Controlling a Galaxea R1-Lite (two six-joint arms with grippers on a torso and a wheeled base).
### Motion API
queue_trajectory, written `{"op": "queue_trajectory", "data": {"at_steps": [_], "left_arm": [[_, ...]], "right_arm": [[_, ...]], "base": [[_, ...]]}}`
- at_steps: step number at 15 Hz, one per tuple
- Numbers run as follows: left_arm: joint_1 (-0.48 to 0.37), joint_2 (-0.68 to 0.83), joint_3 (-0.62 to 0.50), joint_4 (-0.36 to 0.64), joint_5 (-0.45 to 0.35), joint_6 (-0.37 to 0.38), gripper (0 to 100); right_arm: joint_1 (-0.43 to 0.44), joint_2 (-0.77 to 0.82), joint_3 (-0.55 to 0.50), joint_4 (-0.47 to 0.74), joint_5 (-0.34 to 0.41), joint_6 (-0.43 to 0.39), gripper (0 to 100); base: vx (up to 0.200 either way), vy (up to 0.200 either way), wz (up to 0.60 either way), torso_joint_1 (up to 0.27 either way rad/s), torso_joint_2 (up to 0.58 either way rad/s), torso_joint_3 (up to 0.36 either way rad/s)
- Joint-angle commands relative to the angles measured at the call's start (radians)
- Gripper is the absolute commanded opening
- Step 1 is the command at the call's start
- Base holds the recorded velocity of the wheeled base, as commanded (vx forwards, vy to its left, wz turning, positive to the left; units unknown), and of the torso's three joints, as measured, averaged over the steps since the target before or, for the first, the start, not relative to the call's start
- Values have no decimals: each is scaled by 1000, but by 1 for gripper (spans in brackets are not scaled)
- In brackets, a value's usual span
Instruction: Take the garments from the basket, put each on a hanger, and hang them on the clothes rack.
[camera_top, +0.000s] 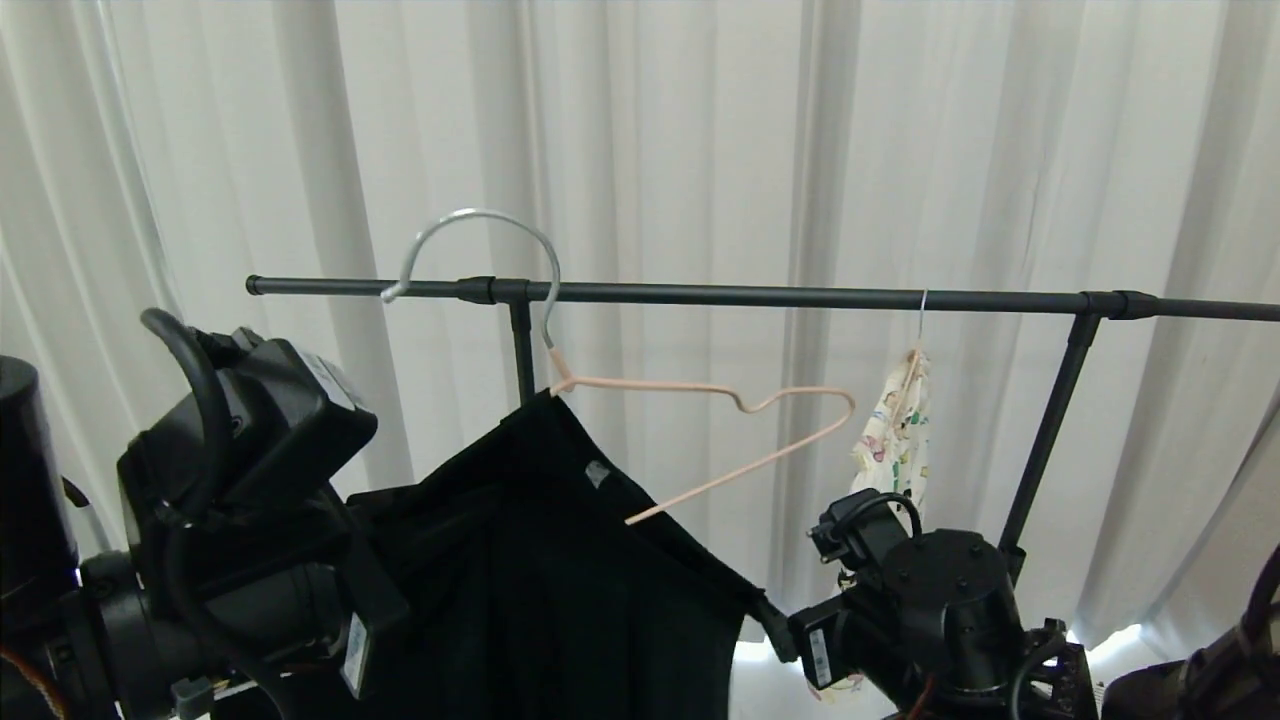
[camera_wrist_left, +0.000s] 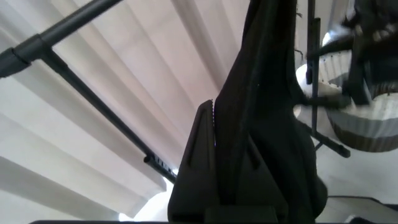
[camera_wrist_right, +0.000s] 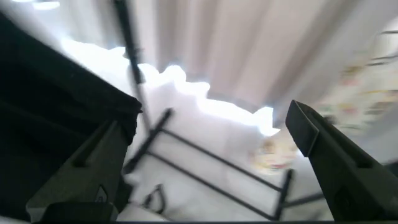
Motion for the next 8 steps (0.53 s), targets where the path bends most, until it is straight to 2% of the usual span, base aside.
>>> {"op": "queue_trajectory", "data": {"at_steps": [1,2,4,8], "left_arm": [[4,-35,94,-1,4,0,0],[4,-55,181,-1,30,0,0],[-5,-78,247,-1,36,2,0],[-8,-82,289,-1,27,57,0]], "right_arm": [[-85,-21,4,-13,-2,-33,100],[-135,-35,6,-31,-2,-56,100],[-184,-62,6,-34,-1,-71,100],[-192,-93,6,-34,5,-74,100]], "base": [[0,0,0,0,0,0],[0,0,0,0,0,0],[0,0,0,0,0,0],[0,0,0,0,0,0]]}}
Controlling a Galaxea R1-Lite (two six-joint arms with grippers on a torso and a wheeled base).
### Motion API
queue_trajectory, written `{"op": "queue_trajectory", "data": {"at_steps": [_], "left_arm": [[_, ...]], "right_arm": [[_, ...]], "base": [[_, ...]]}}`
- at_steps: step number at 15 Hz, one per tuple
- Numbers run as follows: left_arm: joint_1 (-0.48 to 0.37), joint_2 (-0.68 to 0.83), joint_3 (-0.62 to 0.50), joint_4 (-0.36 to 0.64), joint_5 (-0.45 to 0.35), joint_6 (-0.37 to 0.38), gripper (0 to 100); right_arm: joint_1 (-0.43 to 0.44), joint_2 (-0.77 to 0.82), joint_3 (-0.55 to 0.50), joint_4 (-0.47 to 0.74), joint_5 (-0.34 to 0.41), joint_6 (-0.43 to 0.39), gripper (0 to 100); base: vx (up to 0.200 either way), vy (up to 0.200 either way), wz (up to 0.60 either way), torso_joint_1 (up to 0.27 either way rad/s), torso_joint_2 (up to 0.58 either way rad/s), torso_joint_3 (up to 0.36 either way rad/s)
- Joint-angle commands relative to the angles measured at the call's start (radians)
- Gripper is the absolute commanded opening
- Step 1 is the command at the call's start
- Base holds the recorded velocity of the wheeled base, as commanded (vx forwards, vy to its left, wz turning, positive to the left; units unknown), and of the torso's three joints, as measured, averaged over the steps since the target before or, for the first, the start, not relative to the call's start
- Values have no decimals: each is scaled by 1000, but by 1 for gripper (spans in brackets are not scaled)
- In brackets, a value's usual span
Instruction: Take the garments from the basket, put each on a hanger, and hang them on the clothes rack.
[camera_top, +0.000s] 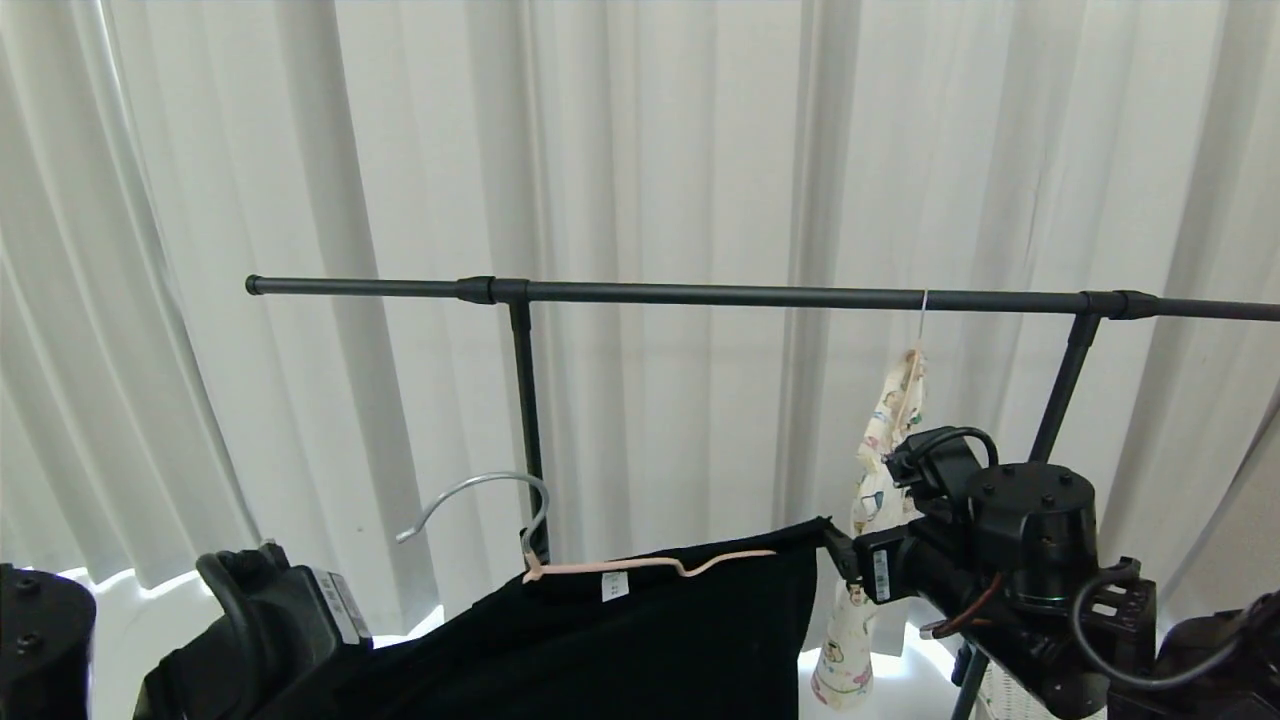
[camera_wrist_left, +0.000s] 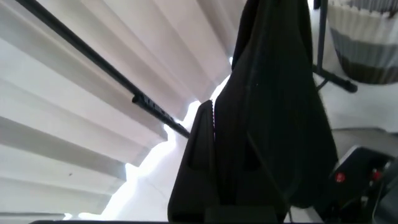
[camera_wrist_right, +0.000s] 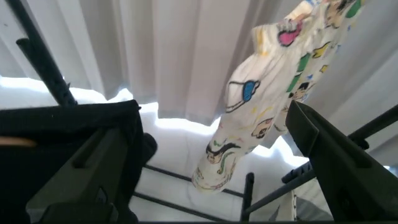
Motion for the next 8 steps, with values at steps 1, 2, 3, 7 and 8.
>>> {"op": "queue_trajectory", "data": {"at_steps": [1,2,3,7,8], "left_arm": [[-4,-3,26,1,2,3,0],[-4,1,40,4,9,10,0],[4,20,54,7,28,35,0],[-10,72,23,3,105,61,0],[-10,69,14,3,98,60,0]], "right_arm": [[-2,-25,-4,-1,1,-1,100],[-2,-43,-2,-1,6,-7,100],[-2,-71,1,-1,38,-29,100],[-104,-145,51,25,306,-310,100],[-136,-143,53,34,372,-368,100]], "base": [[0,0,0,0,0,0],[0,0,0,0,0,0],[0,0,0,0,0,0],[0,0,0,0,0,0],[0,0,0,0,0,0]]}}
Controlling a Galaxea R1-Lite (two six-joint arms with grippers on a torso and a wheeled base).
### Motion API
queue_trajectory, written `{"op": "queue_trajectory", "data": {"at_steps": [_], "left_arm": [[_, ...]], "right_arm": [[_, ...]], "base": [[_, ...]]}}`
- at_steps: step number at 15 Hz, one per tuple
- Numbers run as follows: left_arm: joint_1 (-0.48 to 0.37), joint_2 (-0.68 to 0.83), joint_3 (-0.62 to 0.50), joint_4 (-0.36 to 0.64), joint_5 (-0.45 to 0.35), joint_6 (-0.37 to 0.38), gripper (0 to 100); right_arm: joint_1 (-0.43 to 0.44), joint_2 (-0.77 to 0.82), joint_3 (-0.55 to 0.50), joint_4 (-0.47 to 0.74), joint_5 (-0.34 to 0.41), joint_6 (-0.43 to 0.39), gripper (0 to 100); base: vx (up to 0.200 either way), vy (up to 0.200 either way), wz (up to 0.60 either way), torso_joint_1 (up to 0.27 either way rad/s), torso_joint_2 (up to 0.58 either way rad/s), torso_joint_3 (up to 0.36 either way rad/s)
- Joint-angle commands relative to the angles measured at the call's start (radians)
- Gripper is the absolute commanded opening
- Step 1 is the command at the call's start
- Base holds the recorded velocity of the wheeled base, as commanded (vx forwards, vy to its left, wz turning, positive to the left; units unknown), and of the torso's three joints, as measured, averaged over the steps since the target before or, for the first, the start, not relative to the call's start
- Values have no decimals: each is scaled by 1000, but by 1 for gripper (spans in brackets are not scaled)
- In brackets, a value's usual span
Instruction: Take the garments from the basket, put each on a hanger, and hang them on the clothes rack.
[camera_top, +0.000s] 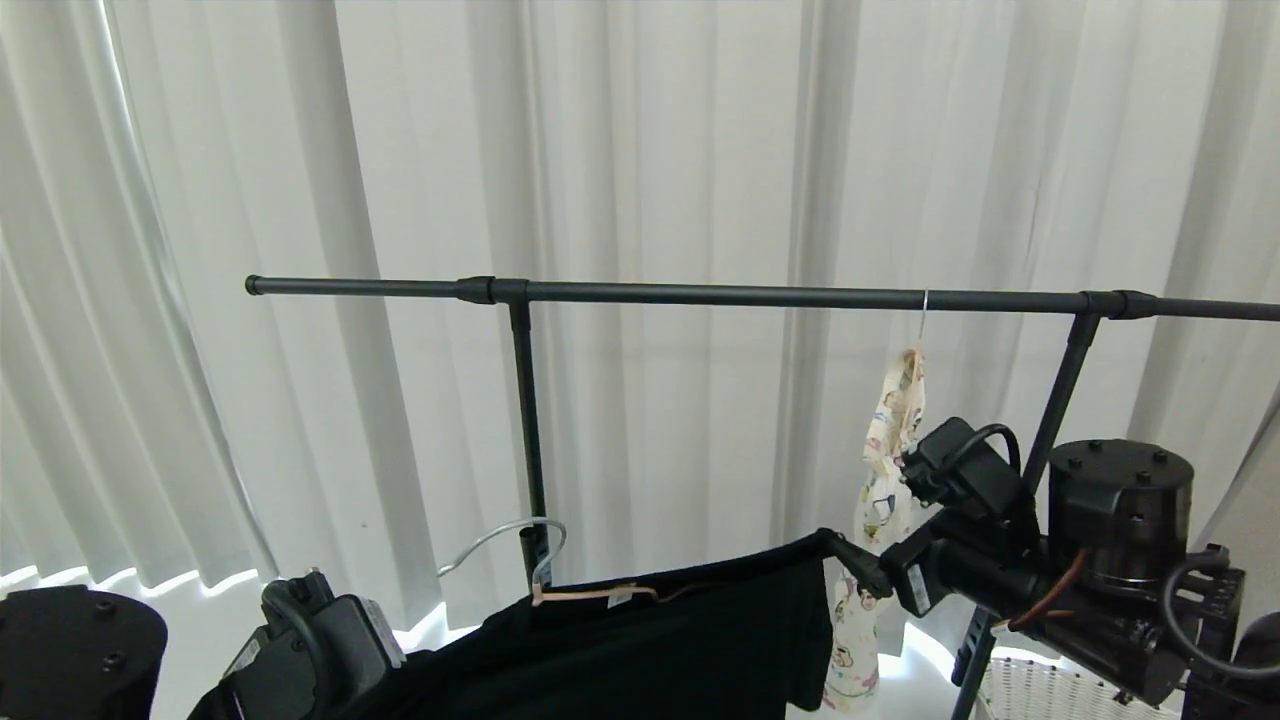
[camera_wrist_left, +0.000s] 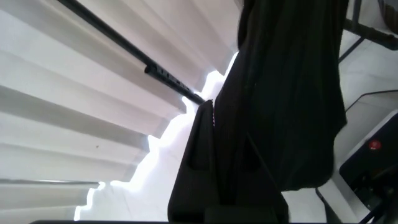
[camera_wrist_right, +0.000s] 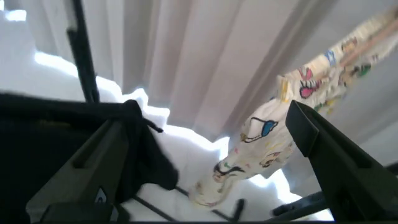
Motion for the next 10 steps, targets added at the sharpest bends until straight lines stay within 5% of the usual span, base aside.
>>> {"op": "queue_trajectory", "data": {"at_steps": [1,6,10], "left_arm": [[-1,13,-13,-1,-4,-2,0],[2,34,-5,1,13,20,0],[-1,51,-10,1,59,17,0]], "right_arm": [[-62,-27,10,40,83,-59,100],[-9,-122,12,199,288,-61,100],[5,-159,17,241,334,-61,100]], "base": [[0,0,0,0,0,0],[0,0,0,0,0,0],[0,0,0,0,0,0]]}}
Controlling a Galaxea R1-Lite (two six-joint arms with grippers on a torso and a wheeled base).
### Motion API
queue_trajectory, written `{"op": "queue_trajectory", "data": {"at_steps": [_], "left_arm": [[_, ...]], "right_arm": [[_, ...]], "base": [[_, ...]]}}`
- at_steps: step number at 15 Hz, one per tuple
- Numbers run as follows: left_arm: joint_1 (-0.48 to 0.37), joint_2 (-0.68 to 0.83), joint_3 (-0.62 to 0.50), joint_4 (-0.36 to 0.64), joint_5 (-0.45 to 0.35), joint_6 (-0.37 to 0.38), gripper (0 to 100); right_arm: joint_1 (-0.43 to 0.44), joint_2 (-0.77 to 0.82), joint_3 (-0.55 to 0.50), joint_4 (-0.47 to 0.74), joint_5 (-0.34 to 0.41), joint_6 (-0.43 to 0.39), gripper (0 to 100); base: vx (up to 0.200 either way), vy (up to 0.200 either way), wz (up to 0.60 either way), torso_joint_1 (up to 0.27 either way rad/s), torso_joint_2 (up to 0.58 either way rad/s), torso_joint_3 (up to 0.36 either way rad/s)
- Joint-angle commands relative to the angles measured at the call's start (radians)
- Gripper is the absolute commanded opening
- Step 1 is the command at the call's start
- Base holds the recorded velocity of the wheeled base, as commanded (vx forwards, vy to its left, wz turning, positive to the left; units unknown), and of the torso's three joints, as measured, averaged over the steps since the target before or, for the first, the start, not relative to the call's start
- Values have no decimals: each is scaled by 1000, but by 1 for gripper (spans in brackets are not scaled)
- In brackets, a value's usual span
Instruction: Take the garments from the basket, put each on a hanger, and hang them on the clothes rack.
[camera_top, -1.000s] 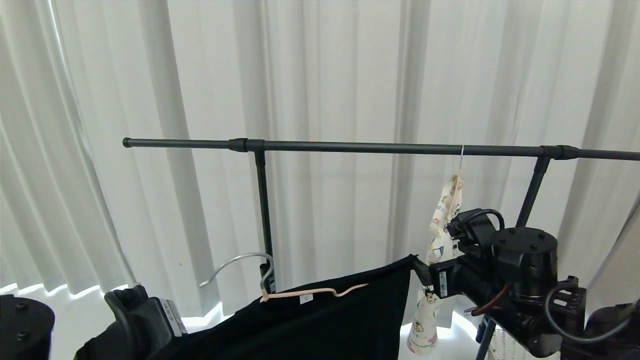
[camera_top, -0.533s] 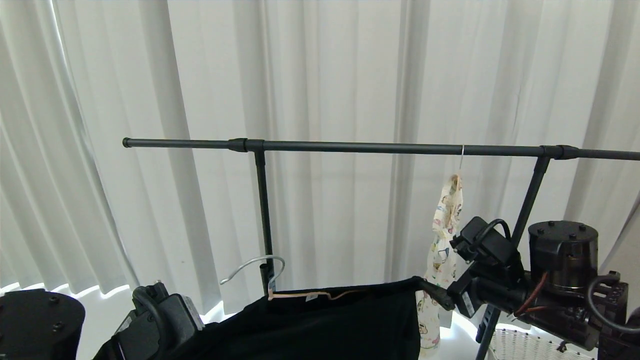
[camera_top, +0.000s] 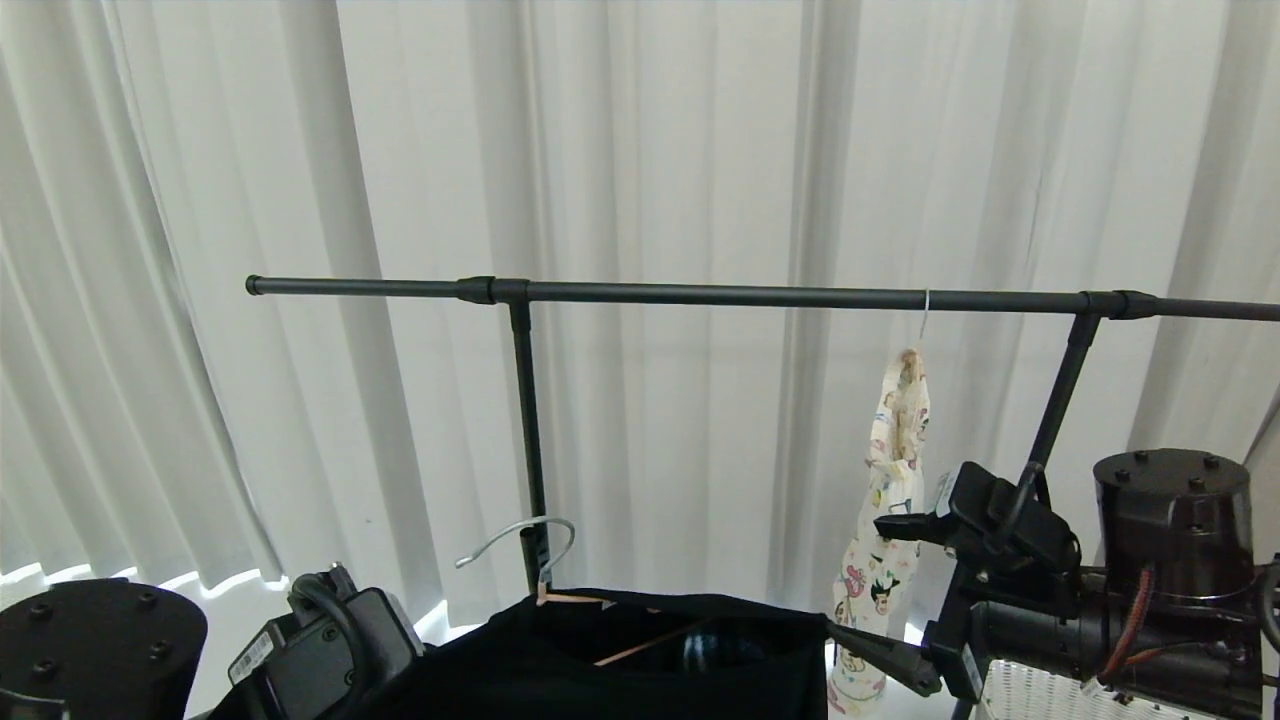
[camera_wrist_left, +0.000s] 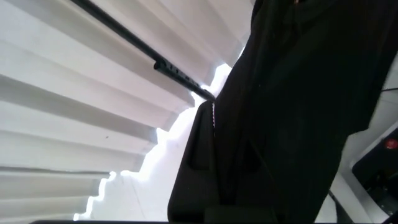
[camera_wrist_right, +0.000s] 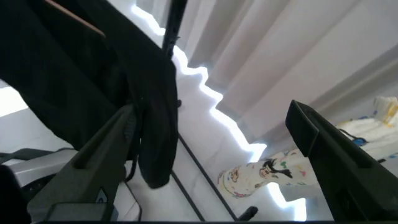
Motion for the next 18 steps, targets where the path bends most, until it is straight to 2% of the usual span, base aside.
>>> {"op": "queue_trajectory", "data": {"at_steps": [1,2,3,4,10,11,12,13,15,17,18], "left_arm": [[1,10,-1,0,7,1,0],[42,19,-1,0,29,-1,0],[127,36,3,1,81,1,0],[151,39,3,0,98,-10,0],[147,33,19,0,90,-24,0],[134,27,16,-2,58,-30,0],[128,5,8,-2,-24,-45,0],[125,-12,8,-2,-68,-45,0],[111,-62,8,-2,-208,-47,0],[115,-70,-3,-5,-231,-67,0],[116,-75,-20,-5,-231,-123,0]], "right_arm": [[4,-18,0,0,3,0,100],[2,-18,2,0,3,0,100],[1,-21,0,-2,5,1,100],[1,-21,-4,-5,8,8,100],[1,-20,-4,-37,32,0,100],[2,-20,-3,-37,34,-3,100],[16,-18,-6,-35,34,-28,100],[27,-15,-6,-32,34,-49,100],[91,-2,-8,-31,34,-69,100],[153,17,3,-31,26,-71,100],[163,38,5,-32,14,-71,100]], "base": [[0,0,0,0,0,0],[0,0,0,0,0,0],[0,0,0,0,0,0],[0,0,0,0,0,0],[0,0,0,0,0,0],[0,0,0,0,0,0],[0,0,0,0,0,0],[0,0,0,0,0,0],[0,0,0,0,0,0],[0,0,0,0,0,0],[0,0,0,0,0,0]]}}
